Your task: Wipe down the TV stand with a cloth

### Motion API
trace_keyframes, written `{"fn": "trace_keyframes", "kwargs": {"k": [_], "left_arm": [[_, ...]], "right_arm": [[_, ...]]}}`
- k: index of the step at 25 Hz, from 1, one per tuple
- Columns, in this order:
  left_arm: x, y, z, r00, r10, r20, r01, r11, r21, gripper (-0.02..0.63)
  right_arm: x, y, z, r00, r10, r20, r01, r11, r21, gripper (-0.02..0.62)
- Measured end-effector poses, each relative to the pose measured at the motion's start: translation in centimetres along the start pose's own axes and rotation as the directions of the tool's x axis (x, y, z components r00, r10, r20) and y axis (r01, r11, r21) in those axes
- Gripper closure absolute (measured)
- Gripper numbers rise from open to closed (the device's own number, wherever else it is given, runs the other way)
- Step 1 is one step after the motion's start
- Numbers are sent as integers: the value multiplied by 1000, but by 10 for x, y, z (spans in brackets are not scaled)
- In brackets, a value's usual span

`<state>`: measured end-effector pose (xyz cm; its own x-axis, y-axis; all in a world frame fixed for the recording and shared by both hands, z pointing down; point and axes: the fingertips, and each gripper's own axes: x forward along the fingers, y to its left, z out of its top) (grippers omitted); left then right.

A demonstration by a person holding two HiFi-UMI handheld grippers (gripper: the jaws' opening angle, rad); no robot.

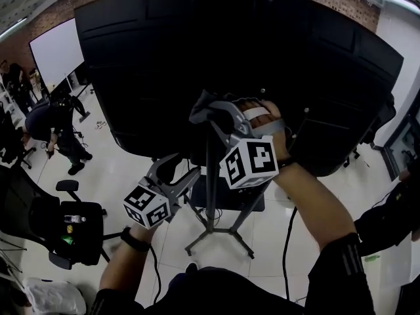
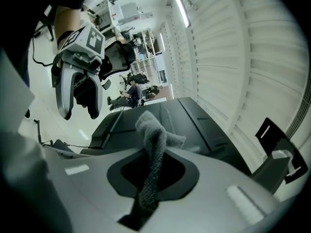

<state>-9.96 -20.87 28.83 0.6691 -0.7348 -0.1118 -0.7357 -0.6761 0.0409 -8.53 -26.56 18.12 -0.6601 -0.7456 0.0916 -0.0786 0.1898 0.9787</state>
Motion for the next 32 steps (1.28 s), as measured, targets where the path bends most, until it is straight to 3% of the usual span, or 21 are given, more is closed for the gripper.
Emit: {"fn": "trace_keyframes", "kwargs": {"k": [6, 13, 26, 32], "left_arm": [[-4, -11, -8, 999, 46, -13, -46, 999, -4, 336], [-8, -21, -22, 997, 63, -48, -64, 998, -8, 336], [-8, -9, -64, 995, 8, -103, -14, 998, -59, 336], [-8, 1, -94, 991, -5, -135, -6, 996, -88, 336]], "right_arm": [[2, 41, -8, 999, 39, 35, -38, 999, -12, 571], [-4, 59, -10, 997, -12, 81, 11, 1000, 14, 572], [17, 149, -29, 993, 114, -4, -114, 993, 31, 572], [24, 173, -31, 993, 118, -19, -117, 992, 42, 572]]}}
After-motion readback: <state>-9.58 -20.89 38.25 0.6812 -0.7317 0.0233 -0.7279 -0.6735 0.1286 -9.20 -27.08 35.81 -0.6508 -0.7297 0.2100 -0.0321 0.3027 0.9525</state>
